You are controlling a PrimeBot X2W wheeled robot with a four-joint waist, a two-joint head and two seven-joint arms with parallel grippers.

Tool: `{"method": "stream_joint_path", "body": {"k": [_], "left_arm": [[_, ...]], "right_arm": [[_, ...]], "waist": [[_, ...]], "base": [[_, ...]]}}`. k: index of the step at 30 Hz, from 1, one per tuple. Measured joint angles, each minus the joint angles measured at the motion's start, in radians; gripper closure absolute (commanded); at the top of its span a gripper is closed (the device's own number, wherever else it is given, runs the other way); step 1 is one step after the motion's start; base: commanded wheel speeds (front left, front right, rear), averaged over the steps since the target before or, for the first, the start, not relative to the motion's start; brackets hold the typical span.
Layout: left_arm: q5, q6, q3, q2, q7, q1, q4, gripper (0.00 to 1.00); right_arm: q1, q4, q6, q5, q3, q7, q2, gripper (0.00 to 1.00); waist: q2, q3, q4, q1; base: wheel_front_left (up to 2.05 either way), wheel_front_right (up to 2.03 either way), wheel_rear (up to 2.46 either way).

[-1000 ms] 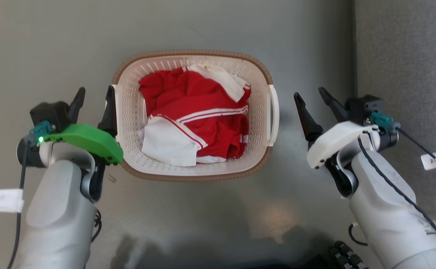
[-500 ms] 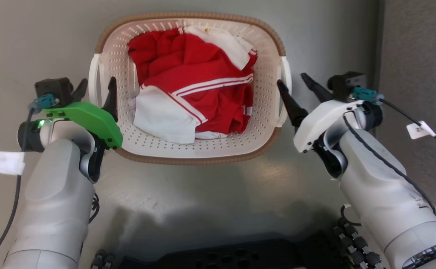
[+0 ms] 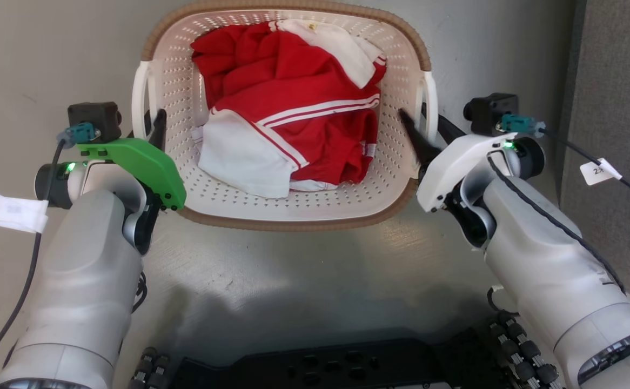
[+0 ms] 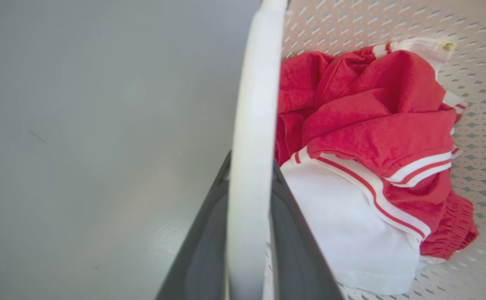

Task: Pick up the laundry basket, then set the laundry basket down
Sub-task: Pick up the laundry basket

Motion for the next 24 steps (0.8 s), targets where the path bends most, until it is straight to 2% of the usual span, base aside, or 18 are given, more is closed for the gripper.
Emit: {"method": "stream_joint_path", "body": {"k": [1, 4, 11, 18, 24], "left_arm": [[-0.002, -0.004, -0.006, -0.001, -0.003, -0.003, 0.002, 1.0], [-0.024, -0.006, -0.025, -0.002, -0.012, -0.004, 0.012, 1.0], [-0.052, -0.006, -0.063, -0.008, -0.033, -0.003, 0.054, 1.0], [-0.079, -0.006, -0.101, -0.011, -0.042, -0.001, 0.082, 1.0], [-0.118, -0.006, -0.128, -0.011, -0.01, 0.001, 0.104, 1.0]], "right_arm": [[-0.003, 0.004, 0.0, 0.007, 0.002, 0.0, -0.001, 1.0], [-0.021, 0.017, -0.01, 0.036, 0.004, -0.001, -0.002, 1.0], [-0.027, 0.051, -0.01, 0.066, 0.039, -0.02, -0.004, 1.0], [-0.026, 0.072, -0.01, 0.142, 0.079, -0.028, -0.006, 1.0], [-0.024, 0.095, -0.01, 0.191, 0.115, -0.007, -0.007, 1.0]], "waist": [[0.0, 0.0, 0.0, 0.0], [0.0, -0.001, 0.0, 0.0], [0.0, -0.029, -0.003, 0.0], [0.0, -0.099, -0.012, -0.0001], [0.0, -0.176, -0.021, -0.0001]], "base": [[0.0, 0.0, 0.0], [0.0, 0.0, 0.0], [0.0, 0.0, 0.0], [0.0, 0.0, 0.0], [0.0, 0.0, 0.0]]}}
